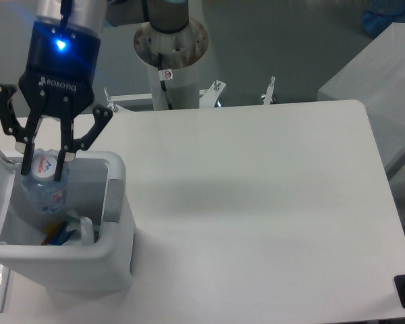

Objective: Place the trash in the trash can
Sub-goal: 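Lower the bottle into the bin and open the gripper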

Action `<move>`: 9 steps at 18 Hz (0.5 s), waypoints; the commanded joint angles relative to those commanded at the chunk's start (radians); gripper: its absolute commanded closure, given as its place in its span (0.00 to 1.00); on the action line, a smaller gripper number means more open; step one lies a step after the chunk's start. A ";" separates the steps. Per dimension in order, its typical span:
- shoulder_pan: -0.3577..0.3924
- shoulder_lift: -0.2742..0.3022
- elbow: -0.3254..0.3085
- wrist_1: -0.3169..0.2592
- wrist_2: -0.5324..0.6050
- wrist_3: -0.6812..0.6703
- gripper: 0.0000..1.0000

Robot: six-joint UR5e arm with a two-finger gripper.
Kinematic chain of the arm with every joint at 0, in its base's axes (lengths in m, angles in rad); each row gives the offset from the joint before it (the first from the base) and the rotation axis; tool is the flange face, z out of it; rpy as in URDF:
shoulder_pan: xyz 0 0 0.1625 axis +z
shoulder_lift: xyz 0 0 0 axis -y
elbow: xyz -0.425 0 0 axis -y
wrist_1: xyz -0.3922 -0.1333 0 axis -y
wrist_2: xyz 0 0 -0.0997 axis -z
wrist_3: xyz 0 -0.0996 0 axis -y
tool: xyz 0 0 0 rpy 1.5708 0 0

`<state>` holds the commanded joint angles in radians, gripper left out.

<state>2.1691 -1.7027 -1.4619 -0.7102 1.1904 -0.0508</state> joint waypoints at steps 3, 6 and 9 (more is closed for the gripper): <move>0.002 0.000 -0.003 0.000 -0.002 -0.015 0.00; 0.002 0.000 -0.002 0.000 0.000 -0.012 0.00; 0.037 -0.002 0.020 0.000 0.000 -0.006 0.00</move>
<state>2.2057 -1.7043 -1.4420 -0.7102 1.1904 -0.0568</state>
